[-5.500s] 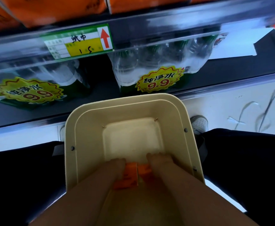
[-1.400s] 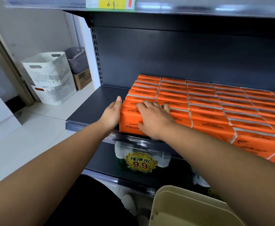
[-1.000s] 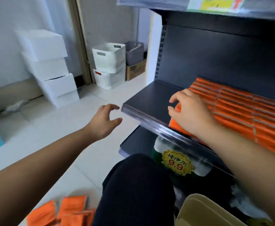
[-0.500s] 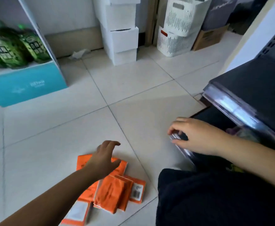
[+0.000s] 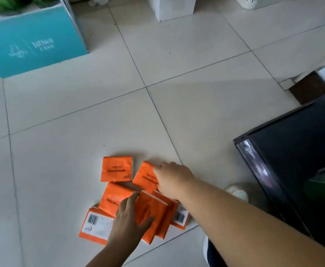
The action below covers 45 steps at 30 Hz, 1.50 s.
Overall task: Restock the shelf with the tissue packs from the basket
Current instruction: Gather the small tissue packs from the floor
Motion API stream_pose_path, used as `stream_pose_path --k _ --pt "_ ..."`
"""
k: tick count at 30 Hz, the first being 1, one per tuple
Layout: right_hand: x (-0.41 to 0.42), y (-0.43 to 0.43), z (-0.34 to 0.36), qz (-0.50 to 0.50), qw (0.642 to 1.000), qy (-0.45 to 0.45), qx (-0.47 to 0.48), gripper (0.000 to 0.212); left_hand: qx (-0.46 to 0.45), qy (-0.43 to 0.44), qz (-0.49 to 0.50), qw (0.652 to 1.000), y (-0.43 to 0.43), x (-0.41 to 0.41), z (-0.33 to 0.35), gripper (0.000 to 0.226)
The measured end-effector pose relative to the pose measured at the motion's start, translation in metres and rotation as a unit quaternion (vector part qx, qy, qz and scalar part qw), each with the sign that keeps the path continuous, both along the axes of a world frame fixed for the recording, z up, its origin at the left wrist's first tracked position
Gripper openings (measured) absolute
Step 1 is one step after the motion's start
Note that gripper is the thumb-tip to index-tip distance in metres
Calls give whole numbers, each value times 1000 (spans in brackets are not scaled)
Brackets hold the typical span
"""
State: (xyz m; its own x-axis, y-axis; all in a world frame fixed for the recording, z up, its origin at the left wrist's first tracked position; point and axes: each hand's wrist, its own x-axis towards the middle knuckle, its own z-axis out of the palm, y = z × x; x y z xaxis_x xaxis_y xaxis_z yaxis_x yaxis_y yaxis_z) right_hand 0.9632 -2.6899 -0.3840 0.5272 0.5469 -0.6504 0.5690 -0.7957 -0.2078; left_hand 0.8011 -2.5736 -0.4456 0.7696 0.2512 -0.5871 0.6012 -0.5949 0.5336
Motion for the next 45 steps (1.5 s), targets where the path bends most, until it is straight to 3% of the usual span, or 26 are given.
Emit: stream_pose_path --k 4,10,15,19,21,25,28,32,36,41,45 --pt "-28 -22 -35 -29 994 44 -92 43 13 17 0 1000 -7 -1 -13 91" --pt "-36 -40 -54 -102 983 88 -128 51 4 41 18 999 -18 -3 -20 99" --pt "-61 -24 -74 -251 943 196 -96 73 -9 62 43 997 -14 -8 -30 106" --pt "-76 -28 -78 -215 971 77 -74 43 -62 88 77 991 -8 -9 -34 113" --pt "-80 -32 -80 -248 963 79 -71 42 -91 85 96 988 -6 -12 -38 118" --pt "-75 -34 -72 -355 920 153 -55 49 -114 82 113 984 -6 -7 -43 125" --pt "-69 -36 -69 -455 865 208 -29 49 -132 60 123 982 -9 -4 -39 125" --pt "-61 -42 -75 -604 747 276 34 44 -155 29 155 975 -15 0 -34 92" --pt "-51 -51 -63 -627 690 356 65 37 -181 4 201 963 -21 10 -28 82" --pt "-39 -55 -55 -613 685 378 111 55 -207 -2 239 949 -28 28 -18 86" --pt "-19 -47 -44 -562 748 331 119 61 -281 -14 284 916 -13 46 -8 78"
